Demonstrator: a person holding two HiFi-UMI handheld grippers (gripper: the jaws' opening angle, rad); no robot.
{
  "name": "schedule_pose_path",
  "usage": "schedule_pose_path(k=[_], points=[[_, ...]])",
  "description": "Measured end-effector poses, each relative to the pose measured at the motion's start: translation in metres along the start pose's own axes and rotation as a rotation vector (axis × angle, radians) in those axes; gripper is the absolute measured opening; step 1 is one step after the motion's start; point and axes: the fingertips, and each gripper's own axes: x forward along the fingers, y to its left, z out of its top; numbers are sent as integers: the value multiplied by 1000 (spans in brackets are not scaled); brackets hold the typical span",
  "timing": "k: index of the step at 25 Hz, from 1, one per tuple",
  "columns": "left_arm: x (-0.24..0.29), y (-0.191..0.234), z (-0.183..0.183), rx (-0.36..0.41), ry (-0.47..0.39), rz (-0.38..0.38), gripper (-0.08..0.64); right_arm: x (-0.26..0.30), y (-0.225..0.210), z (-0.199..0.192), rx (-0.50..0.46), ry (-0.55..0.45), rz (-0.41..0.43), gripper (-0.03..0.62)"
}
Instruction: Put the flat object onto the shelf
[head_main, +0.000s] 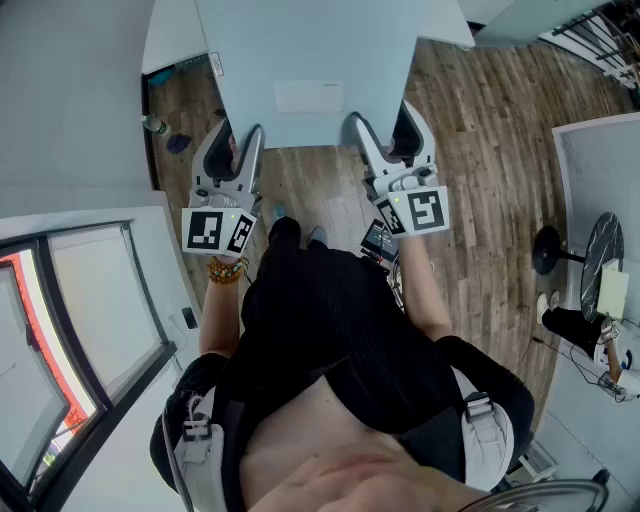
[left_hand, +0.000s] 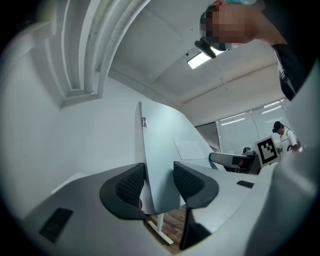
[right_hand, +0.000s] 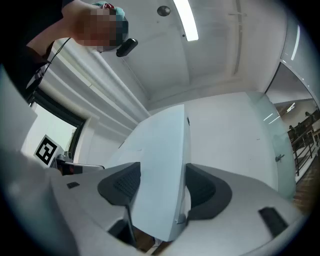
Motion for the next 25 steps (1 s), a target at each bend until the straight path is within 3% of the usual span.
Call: schedule_pose_path(k=[14, 25], points=[[-6, -1, 0, 19, -7, 11, 183, 2, -2, -3, 30, -17, 37, 281], [13, 15, -8, 7, -11, -9, 183, 21, -11, -14, 31, -5, 17, 281]])
